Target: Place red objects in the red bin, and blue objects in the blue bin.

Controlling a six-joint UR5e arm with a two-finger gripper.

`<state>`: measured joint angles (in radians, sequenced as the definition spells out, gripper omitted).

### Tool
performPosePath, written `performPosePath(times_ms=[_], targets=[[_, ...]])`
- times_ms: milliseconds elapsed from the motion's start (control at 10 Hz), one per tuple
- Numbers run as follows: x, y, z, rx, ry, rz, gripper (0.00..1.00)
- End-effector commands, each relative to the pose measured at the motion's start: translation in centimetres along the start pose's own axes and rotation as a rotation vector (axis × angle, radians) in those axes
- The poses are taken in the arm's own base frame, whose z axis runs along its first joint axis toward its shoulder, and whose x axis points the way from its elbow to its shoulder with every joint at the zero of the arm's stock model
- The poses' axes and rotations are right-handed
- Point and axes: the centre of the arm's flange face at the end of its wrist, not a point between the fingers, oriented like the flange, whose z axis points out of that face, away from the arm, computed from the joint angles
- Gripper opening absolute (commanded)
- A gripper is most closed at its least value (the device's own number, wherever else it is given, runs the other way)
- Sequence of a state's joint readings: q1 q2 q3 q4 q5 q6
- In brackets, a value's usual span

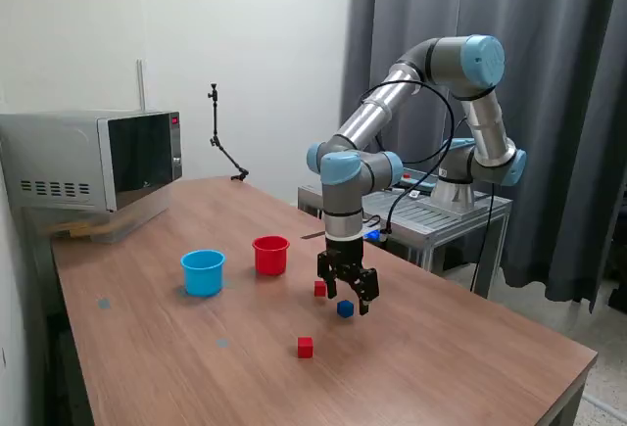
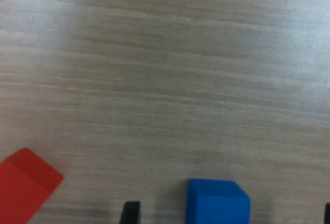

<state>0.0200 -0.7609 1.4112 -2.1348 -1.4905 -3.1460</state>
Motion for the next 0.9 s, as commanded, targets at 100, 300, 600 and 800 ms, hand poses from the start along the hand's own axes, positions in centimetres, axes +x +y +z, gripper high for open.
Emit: performPosePath(times_ms=[100, 300, 600, 800], targets=[[0.01, 0.04, -0.05, 0.0, 0.001, -0.002, 1.0], [0.04, 0.04, 0.16, 0.003, 0.006, -0.001, 1.0], [0.29, -0.06, 0.37, 0.007, 0.01, -0.004, 1.0], [0.28, -0.02, 0.31, 0.006, 0.008, -0.006, 1.0]])
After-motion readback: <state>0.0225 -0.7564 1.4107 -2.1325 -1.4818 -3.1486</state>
